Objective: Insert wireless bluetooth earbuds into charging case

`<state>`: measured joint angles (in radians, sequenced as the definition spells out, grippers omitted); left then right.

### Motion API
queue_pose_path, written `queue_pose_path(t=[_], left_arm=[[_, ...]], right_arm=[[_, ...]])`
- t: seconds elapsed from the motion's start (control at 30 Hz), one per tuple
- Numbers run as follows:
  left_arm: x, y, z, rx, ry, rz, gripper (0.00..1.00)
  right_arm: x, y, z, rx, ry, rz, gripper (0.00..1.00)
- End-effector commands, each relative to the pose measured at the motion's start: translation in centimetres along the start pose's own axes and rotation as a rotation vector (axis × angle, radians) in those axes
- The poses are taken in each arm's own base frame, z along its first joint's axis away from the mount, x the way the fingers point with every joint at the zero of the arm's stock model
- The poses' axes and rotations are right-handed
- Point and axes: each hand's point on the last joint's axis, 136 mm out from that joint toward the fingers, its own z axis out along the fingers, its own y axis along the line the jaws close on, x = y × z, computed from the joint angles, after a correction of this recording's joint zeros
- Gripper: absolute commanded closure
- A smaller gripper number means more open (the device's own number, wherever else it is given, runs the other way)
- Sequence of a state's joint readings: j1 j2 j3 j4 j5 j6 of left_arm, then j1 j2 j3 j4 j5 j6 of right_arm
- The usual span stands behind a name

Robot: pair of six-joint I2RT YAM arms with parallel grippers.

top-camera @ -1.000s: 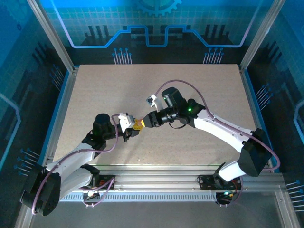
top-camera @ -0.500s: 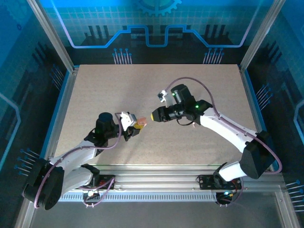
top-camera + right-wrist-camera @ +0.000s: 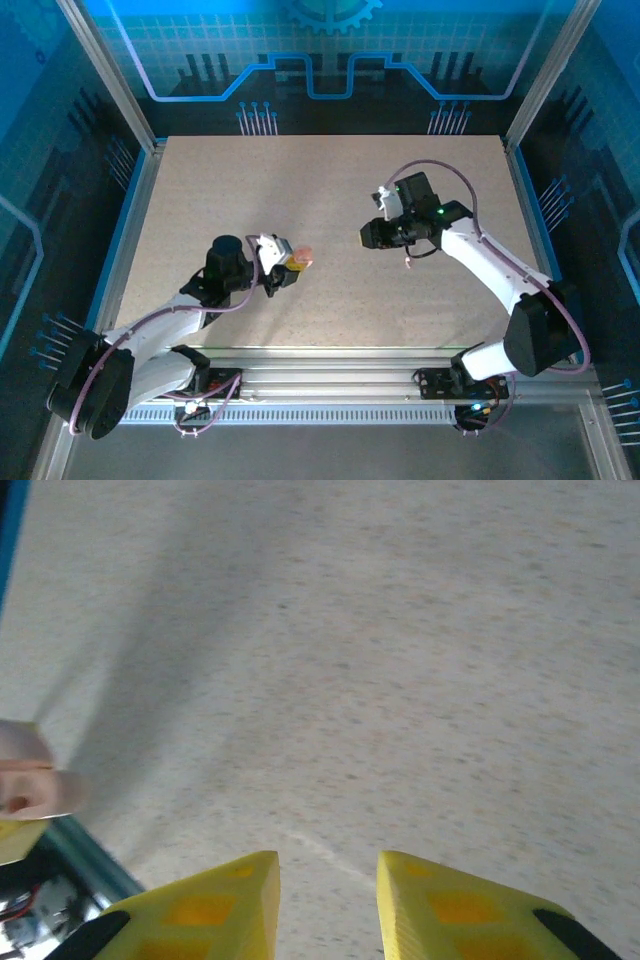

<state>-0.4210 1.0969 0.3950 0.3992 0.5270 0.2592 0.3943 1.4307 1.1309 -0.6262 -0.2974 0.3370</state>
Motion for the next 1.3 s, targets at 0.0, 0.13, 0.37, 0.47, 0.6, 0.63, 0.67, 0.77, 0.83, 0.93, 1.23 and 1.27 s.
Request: queue_pose_path(t=[0.0, 0.13, 0.37, 0.47, 0.6, 0.63, 0.67, 0.77, 0.83, 0.93, 1.23, 1.27], left_arm=[[-0.8, -0.1, 0.4, 0.003, 0.005, -0.018, 0.77], [-0.7, -0.3, 0.6, 0.01, 0.013, -0.029, 0.77], [-0.7, -0.4, 1.1, 0.011, 0.024, -0.034, 0.77], [-0.8, -0.5, 1.2, 0.012, 0.023, -0.033, 0.77], [-0.6, -0.5, 1.2, 0.011, 0.031, -0.036, 0.77], [-0.6, -0.5, 1.2, 0.01, 0.033, -0.038, 0.77], [-0.6, -0.4, 1.2, 0.008, 0.034, -0.038, 0.77], [-0.4, -0.4, 1.2, 0.003, 0.038, -0.038, 0.77], [-0.5, -0.4, 1.2, 0.003, 0.036, -0.037, 0.77], [-0.4, -0.4, 1.1, 0.001, 0.04, -0.036, 0.77], [-0.2, -0.3, 1.1, -0.008, 0.055, -0.034, 0.77], [-0.1, -0.2, 1.1, -0.01, 0.056, -0.034, 0.77]], right_arm=[[1.9, -3.6, -0.3, 0.11, 0.067, 0.021, 0.68], [2.1, -5.9, -0.9, 0.167, 0.08, 0.051, 0.68], [2.5, -8.6, -1.2, 0.253, 0.116, 0.068, 0.67], [2.7, -9.2, -1.2, 0.286, 0.149, 0.067, 0.67], [2.9, -9.9, -0.5, 0.305, 0.189, 0.069, 0.66], [3.0, -10.1, -0.2, 0.308, 0.201, 0.072, 0.66], [3.1, -10.3, 0.0, 0.312, 0.213, 0.074, 0.66], [3.3, -11.3, 0.8, 0.345, 0.259, 0.083, 0.65], [3.5, -12.2, 1.1, 0.386, 0.29, 0.078, 0.65], [3.8, -13.4, 1.4, 0.442, 0.33, 0.064, 0.66], [4.8, -15.8, 3.5, 0.496, 0.432, 0.037, 0.65], [4.8, -15.9, 3.8, 0.495, 0.438, 0.034, 0.66]])
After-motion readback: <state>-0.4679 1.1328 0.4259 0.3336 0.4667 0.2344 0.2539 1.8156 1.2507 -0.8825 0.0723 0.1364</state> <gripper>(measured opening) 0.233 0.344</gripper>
